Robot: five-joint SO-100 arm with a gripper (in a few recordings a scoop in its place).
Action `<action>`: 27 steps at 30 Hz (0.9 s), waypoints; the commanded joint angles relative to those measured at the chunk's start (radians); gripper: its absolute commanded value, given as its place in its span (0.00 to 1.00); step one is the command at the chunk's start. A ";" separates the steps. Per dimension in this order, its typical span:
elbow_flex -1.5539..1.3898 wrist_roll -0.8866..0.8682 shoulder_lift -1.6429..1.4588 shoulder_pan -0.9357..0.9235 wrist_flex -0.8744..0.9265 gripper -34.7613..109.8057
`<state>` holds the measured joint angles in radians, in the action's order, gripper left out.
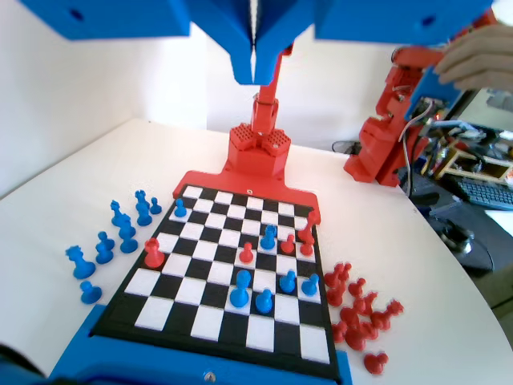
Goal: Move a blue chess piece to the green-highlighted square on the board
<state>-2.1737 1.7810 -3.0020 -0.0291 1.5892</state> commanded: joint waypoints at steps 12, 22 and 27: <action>-0.003 -0.002 -0.052 0.009 -0.015 0.25; -0.003 -0.002 -0.052 0.008 -0.015 0.25; -0.003 -0.002 -0.052 0.008 -0.015 0.25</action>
<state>-2.1737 1.7656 -3.0311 -0.0123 1.5892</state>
